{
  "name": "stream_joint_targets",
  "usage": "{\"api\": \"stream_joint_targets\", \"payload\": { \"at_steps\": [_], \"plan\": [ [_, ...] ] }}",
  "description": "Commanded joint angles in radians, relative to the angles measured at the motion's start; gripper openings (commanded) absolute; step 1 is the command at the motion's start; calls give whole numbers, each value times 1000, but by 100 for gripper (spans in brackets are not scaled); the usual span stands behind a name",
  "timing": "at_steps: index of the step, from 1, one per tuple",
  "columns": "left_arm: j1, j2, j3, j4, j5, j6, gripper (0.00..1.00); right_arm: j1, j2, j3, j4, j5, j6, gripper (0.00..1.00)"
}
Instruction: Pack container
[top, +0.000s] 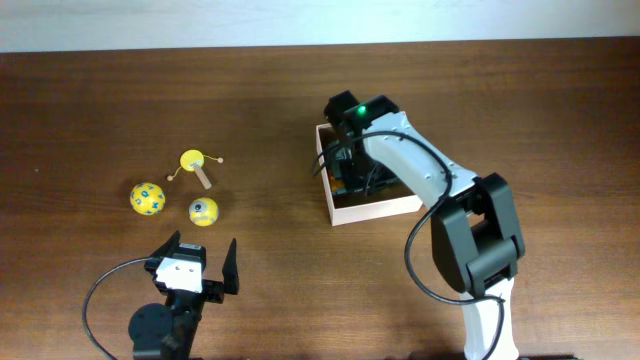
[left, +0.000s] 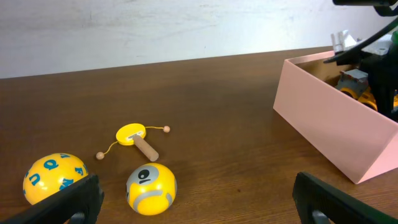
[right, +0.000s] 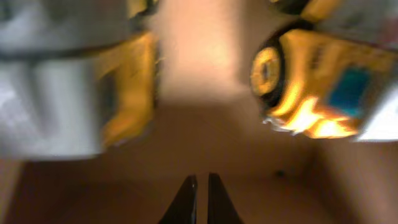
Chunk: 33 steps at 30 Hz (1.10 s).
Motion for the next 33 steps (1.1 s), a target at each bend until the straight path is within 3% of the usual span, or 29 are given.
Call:
{"api": "stream_joint_targets", "payload": {
  "at_steps": [1, 16, 33],
  "plan": [
    [6, -8, -6, 2, 10, 16, 99, 42, 5, -11, -11, -39, -11, 4],
    [6, -8, -5, 2, 10, 16, 99, 123, 5, -10, 29, -149, 17, 4],
    [6, -8, -6, 2, 10, 16, 99, 124, 5, -10, 175, -173, 275, 4]
  ]
}}
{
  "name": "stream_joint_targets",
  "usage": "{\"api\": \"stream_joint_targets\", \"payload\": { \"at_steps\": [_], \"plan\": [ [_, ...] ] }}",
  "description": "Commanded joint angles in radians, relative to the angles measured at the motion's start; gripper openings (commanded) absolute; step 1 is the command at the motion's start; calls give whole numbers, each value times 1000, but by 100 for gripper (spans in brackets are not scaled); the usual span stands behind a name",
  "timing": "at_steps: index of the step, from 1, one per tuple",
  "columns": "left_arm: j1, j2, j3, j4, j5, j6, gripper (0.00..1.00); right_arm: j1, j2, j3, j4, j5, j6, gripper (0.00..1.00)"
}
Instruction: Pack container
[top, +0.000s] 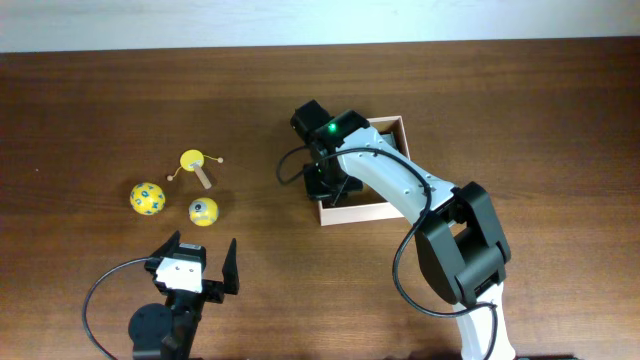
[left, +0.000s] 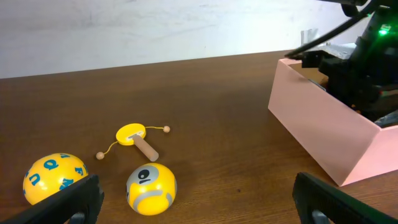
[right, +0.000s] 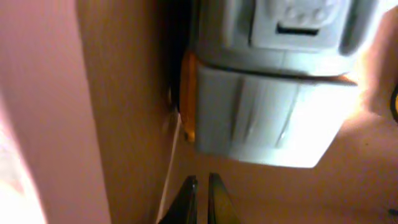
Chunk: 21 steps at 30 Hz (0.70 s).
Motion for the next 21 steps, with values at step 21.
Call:
{"api": "stream_joint_targets", "payload": {
  "at_steps": [21],
  "plan": [
    [6, -8, -5, 2, 10, 16, 99, 12, 5, -10, 112, -65, 351, 4]
  ]
}}
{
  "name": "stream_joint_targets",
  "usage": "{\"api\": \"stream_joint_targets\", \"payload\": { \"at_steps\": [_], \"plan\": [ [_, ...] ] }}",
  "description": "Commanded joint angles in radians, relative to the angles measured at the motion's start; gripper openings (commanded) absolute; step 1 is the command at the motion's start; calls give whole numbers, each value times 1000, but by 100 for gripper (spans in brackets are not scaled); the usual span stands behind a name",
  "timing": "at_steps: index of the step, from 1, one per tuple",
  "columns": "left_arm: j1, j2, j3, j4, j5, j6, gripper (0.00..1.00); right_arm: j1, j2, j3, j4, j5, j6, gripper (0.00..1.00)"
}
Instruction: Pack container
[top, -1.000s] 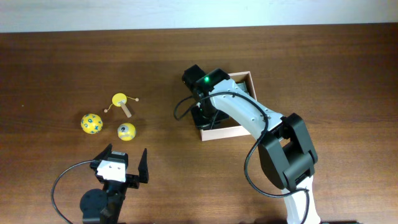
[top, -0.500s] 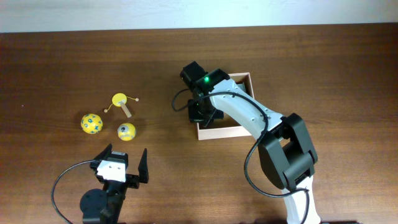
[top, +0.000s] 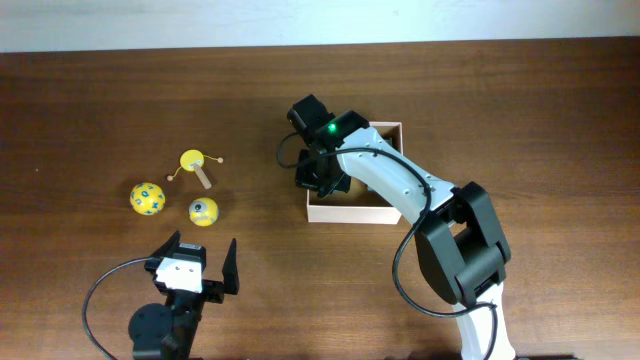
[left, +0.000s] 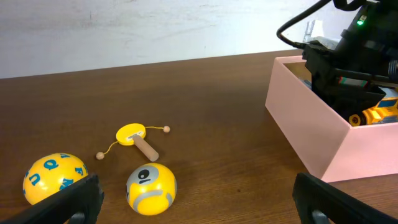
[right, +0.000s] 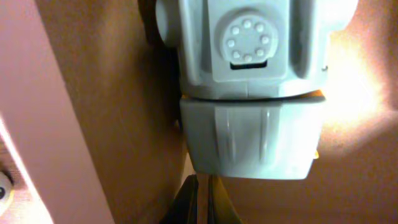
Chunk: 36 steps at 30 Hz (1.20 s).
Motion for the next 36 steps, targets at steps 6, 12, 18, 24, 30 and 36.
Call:
{"api": "stream_joint_targets", "payload": {
  "at_steps": [6, 12, 18, 24, 30, 36],
  "plan": [
    [6, -8, -6, 2, 10, 16, 99, 11, 5, -10, -10, -32, 19, 4],
    [6, -8, -6, 2, 10, 16, 99, 11, 2, -8, -68, -50, -149, 4],
    [6, -8, -5, 2, 10, 16, 99, 10, -34, 6, -140, 12, -247, 4],
    [6, -8, -5, 2, 10, 15, 99, 5, -80, 126, -275, 100, -293, 4],
    [6, -8, -6, 2, 10, 16, 99, -47, -140, 278, -429, 202, -327, 18],
    [6, -8, -6, 2, 10, 16, 99, -169, -195, 386, -595, 327, -336, 75]
  ]
}}
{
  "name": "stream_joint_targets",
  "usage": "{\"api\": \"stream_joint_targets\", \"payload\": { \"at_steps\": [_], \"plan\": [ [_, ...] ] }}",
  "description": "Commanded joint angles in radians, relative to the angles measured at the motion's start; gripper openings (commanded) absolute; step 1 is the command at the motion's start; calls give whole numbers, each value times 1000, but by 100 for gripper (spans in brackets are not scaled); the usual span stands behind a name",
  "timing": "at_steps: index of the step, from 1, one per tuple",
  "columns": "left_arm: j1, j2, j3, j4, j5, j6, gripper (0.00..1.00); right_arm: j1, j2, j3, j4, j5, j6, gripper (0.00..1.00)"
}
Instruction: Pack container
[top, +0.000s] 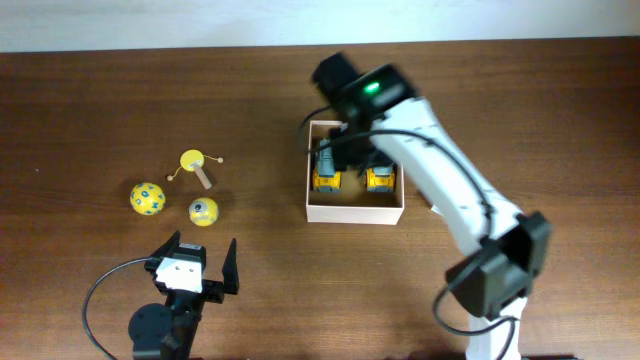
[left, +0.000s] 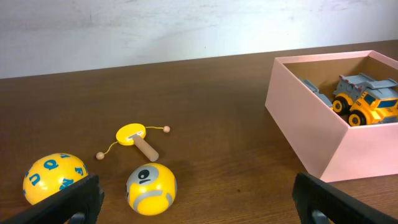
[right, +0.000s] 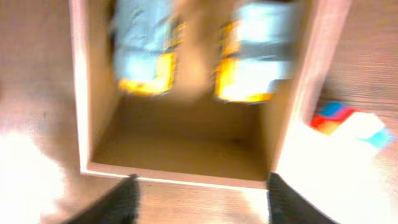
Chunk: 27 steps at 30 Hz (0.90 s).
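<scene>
An open pink box (top: 355, 213) sits at mid table with two yellow-and-grey toy trucks (top: 327, 180) (top: 379, 180) side by side at its far end; the left wrist view shows the box (left: 311, 124) and a truck (left: 367, 102). My right gripper (top: 347, 148) hangs above the box, open and empty; its view is blurred, and its fingers (right: 202, 202) straddle the box's near wall (right: 180, 174). Left of the box lie a blue-marked yellow ball (top: 147, 197), a yellow-grey ball (top: 203, 211) and a small yellow drum toy (top: 195, 163). My left gripper (top: 200, 268) rests open near the front edge.
A small red, blue and white item (right: 348, 121) lies on the table just right of the box (top: 437, 210). In the left wrist view, both balls (left: 55, 176) (left: 151, 187) and the drum toy (left: 137, 138) lie ahead of the open left gripper (left: 199, 208).
My right gripper was shut and low inside the box beside a grey truck; now it is raised above the box and open. The box and the left arm have not moved.
At first the box lay skewed further right with my shut right gripper down inside it. Then it stood further left and less turned, and then square to the table. Now the gripper is out of it, open, and both trucks show inside.
</scene>
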Motion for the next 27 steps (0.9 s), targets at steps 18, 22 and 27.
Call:
{"api": "stream_joint_targets", "payload": {
  "at_steps": [18, 22, 27],
  "plan": [
    [6, -8, -6, 2, 10, 16, 99, -450, -72, -264, 42, -25, -9, 89],
    [6, -8, -5, 2, 10, 16, 99, -450, -74, -416, 144, -26, 26, 89],
    [6, -8, -5, 2, 10, 16, 99, -472, -74, -581, 293, -62, 78, 88]
  ]
}}
